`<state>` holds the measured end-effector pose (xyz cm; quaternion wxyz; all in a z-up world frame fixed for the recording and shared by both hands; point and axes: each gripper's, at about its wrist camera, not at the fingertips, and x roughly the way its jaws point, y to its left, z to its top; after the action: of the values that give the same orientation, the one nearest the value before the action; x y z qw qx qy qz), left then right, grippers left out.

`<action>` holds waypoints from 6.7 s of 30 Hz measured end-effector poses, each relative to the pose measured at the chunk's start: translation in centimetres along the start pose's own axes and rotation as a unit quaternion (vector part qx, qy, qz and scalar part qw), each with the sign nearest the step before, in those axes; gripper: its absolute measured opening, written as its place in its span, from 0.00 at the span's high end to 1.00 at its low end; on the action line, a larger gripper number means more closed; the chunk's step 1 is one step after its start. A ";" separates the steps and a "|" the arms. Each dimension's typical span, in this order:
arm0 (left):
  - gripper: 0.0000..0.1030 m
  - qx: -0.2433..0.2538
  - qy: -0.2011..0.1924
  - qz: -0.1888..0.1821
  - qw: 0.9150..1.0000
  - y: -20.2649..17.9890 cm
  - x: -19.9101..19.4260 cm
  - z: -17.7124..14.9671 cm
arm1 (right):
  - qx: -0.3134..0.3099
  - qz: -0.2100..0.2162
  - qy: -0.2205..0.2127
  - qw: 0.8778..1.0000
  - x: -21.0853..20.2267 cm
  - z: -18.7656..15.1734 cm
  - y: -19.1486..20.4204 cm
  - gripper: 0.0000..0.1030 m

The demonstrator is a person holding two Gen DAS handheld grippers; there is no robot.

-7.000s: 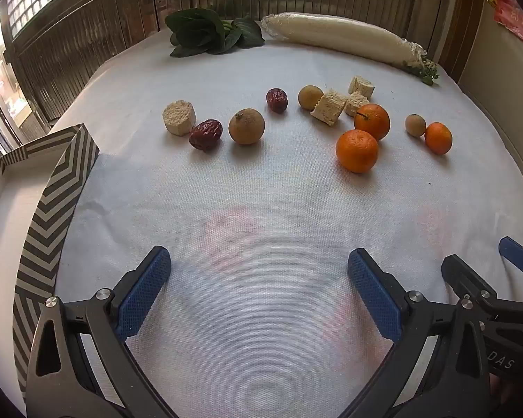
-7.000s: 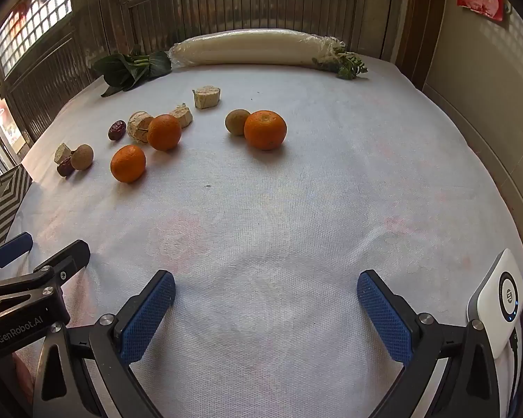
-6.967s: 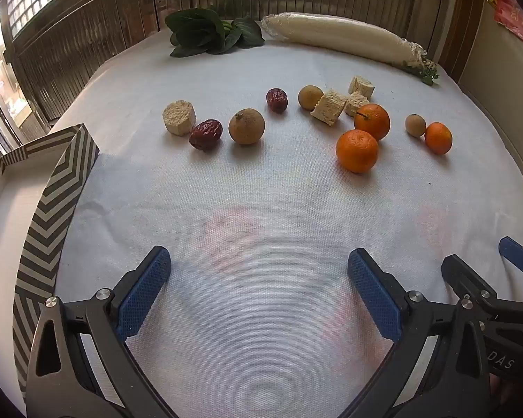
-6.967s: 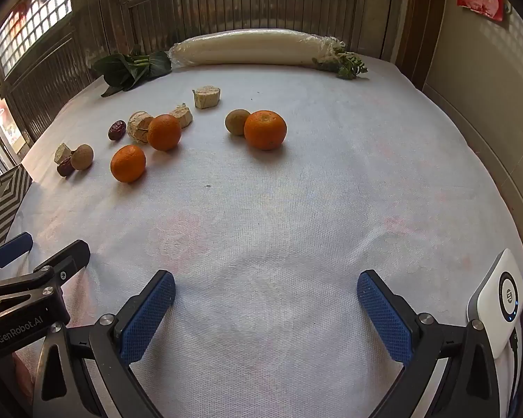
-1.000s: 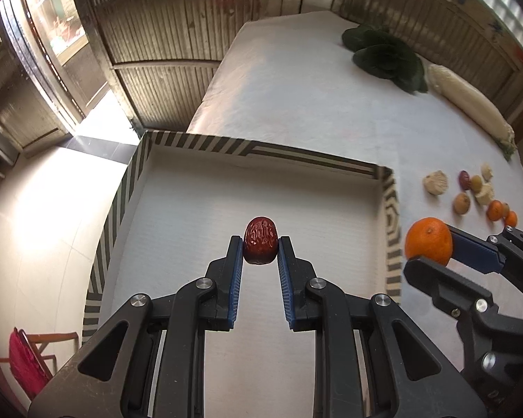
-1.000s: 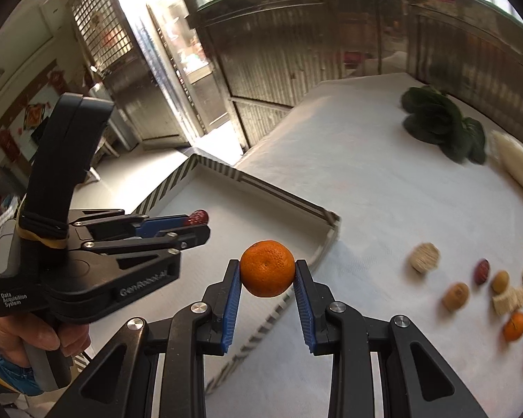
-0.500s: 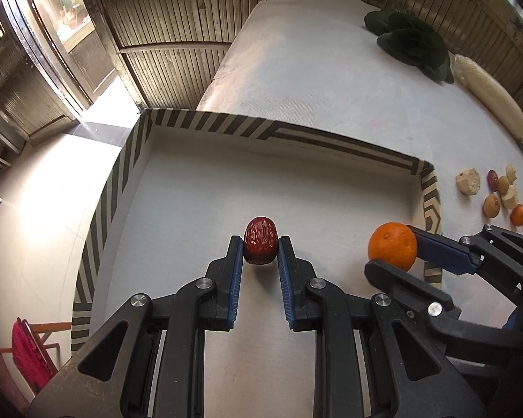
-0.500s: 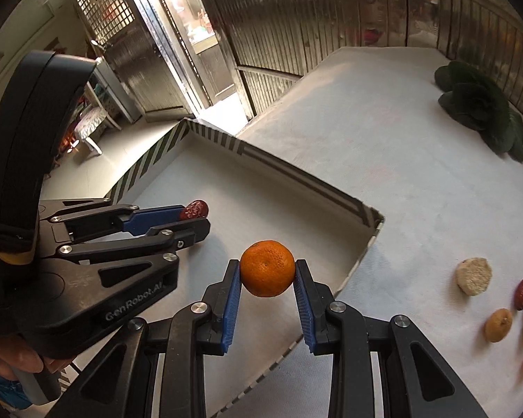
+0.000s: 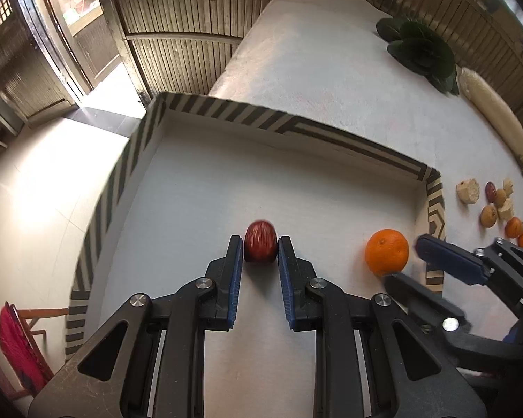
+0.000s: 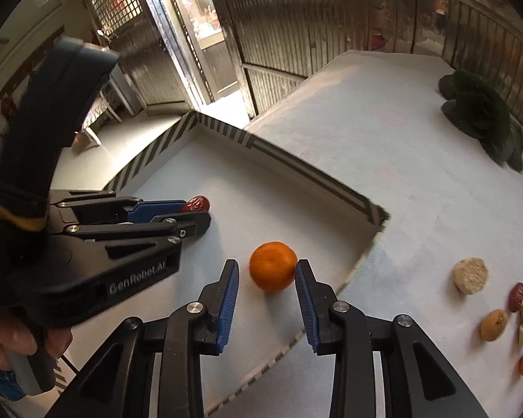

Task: Organize fruits
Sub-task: 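Open the right gripper then the left gripper, dropping both into the tray, then move both open grippers back toward the fruits on the table, then grasp a mandarin orange with the right gripper while the left gripper grasps a brown round fruit, then carry the mandarin orange and brown round fruit over the tray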

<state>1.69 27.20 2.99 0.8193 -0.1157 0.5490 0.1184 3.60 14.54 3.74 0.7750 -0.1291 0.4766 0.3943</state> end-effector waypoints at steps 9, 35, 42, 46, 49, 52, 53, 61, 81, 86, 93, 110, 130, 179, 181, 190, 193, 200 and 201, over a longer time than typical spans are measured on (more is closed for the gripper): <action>0.37 0.014 -0.057 -0.003 0.998 -1.8 -4.0 0.0 | 0.044 -0.009 -0.063 0.997 -5.5 -0.9 -1.6 0.66; 0.37 0.140 -0.068 -0.071 0.985 -17.2 -6.9 -3.0 | 0.215 -0.117 -0.108 0.964 -15.7 -14.5 -12.4 0.63; 0.37 0.161 -0.068 -0.068 0.982 -20.1 -6.1 -3.3 | 0.243 -0.130 -0.106 0.955 -16.2 -16.6 -14.4 0.63; 0.37 0.169 -0.063 -0.072 0.981 -21.4 -5.4 -3.1 | 0.254 -0.132 -0.106 0.952 -16.3 -17.3 -15.3 0.63; 0.37 0.177 -0.058 -0.076 0.980 -22.3 -4.6 -2.9 | 0.261 -0.132 -0.108 0.950 -16.3 -17.7 -16.1 0.63; 0.37 0.177 -0.049 -0.088 0.979 -22.9 -3.7 -2.4 | 0.268 -0.131 -0.111 0.948 -16.4 -18.0 -16.6 0.63; 0.37 0.175 -0.045 -0.092 0.979 -23.1 -3.3 -2.3 | 0.269 -0.131 -0.111 0.948 -16.3 -18.0 -16.8 0.63; 0.37 0.187 -0.037 -0.097 0.977 -24.6 -0.8 -1.3 | 0.277 -0.130 -0.112 0.946 -15.8 -18.1 -18.4 0.63; 0.37 0.201 -0.024 -0.094 0.975 -26.9 2.7 0.0 | 0.243 -0.127 -0.090 0.957 -10.8 -13.5 -23.1 0.62; 0.46 0.209 -0.030 -0.100 0.972 -27.1 2.8 0.0 | 0.245 -0.112 -0.089 0.959 -10.0 -13.1 -24.1 0.71; 0.76 0.214 -0.029 -0.119 0.969 -26.1 2.1 -0.2 | 0.244 -0.109 -0.094 0.959 -11.0 -14.0 -23.1 0.71; 0.76 0.216 -0.060 -0.096 0.970 -22.7 -3.1 -3.3 | 0.255 -0.110 -0.108 0.954 -14.4 -16.8 -17.7 0.71; 0.76 0.162 -0.103 -0.060 0.980 -15.3 -7.9 -4.5 | 0.191 -0.078 -0.125 0.970 -15.8 -13.5 -9.7 0.71; 0.76 0.014 -0.078 0.028 0.996 0.6 -6.2 -6.1 | 0.021 0.005 -0.056 0.998 -6.7 -4.4 3.3 0.71; 0.76 0.011 -0.075 0.026 0.997 0.8 -6.0 -6.1 | 0.021 0.008 -0.052 0.998 -6.2 -4.3 3.3 0.71; 0.76 -0.001 -0.060 0.021 0.998 1.2 -4.2 -5.4 | 0.014 0.012 -0.023 1.000 -3.0 -3.5 3.6 0.71; 0.76 -0.003 -0.059 0.024 0.998 1.3 -3.6 -4.8 | 0.014 0.010 -0.014 1.000 -2.2 -3.3 3.5 0.71; 0.76 -0.002 -0.051 0.027 0.998 1.2 -2.5 -4.2 | 0.008 0.009 0.008 1.000 -0.2 -3.0 3.4 0.71; 0.76 -0.002 -0.049 0.027 0.998 1.2 -2.3 -4.2 | 0.006 0.009 0.010 1.000 0.0 -2.9 3.3 0.71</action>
<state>-3.18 26.82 3.50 0.8415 -0.0968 0.5109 0.1469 -0.68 15.05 2.82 0.7673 -0.1238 0.4879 0.3974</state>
